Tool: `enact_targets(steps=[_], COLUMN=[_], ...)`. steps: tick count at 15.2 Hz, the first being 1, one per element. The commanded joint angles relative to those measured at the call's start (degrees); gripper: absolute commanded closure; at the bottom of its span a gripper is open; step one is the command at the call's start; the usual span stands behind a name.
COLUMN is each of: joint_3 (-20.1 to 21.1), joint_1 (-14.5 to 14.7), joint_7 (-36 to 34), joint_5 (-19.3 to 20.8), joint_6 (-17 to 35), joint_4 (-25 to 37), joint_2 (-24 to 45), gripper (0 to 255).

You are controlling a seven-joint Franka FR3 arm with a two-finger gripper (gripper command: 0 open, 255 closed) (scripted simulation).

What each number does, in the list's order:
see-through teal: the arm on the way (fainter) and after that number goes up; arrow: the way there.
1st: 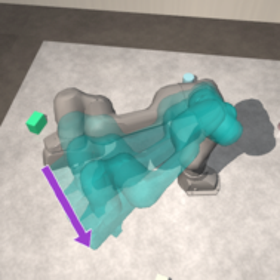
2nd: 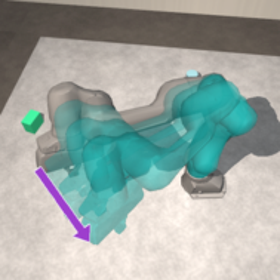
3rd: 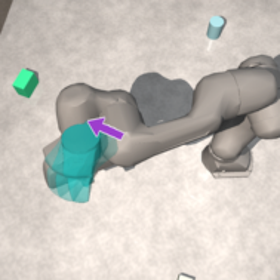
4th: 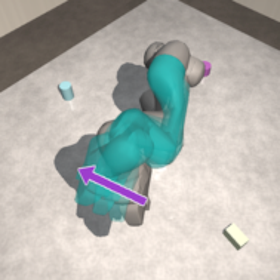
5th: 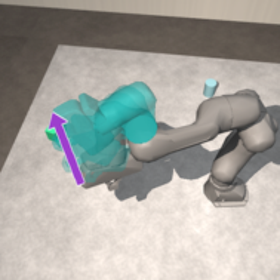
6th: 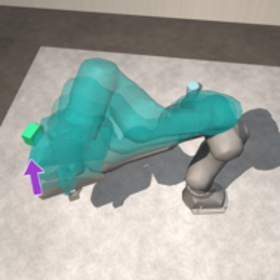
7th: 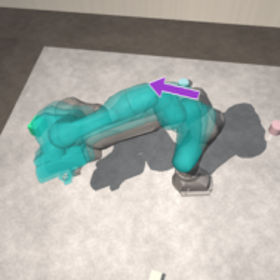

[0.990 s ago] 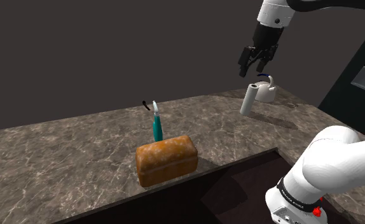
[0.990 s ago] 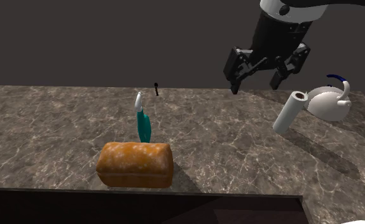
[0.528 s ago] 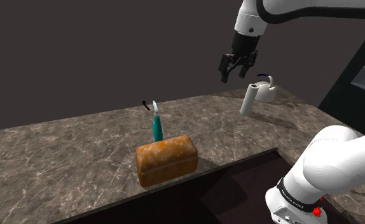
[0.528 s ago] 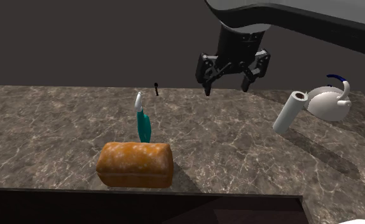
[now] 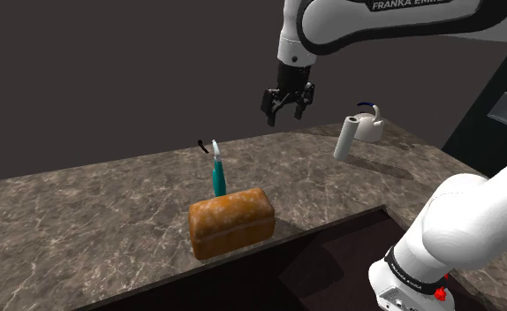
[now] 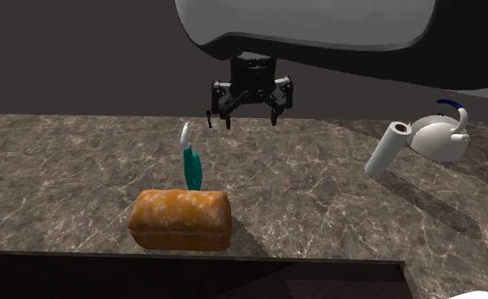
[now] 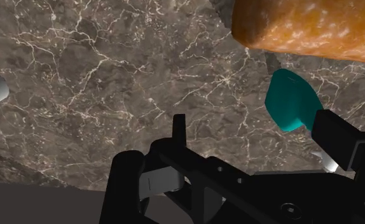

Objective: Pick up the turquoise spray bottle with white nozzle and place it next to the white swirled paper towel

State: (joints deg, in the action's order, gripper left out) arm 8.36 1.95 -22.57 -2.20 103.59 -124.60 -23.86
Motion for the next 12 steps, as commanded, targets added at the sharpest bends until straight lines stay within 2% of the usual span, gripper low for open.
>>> enact_targets(steps=[1,12], joint_3=[1.2,7.0], joint_1=[0.3,2.6], joint_7=[-1.8,-13.3], joint_5=[-0.1,3.3], joint_6=[2.2,7.5], joint_4=[0.6,16.3], joint_2=[3.2,26.3], gripper=[0,0])
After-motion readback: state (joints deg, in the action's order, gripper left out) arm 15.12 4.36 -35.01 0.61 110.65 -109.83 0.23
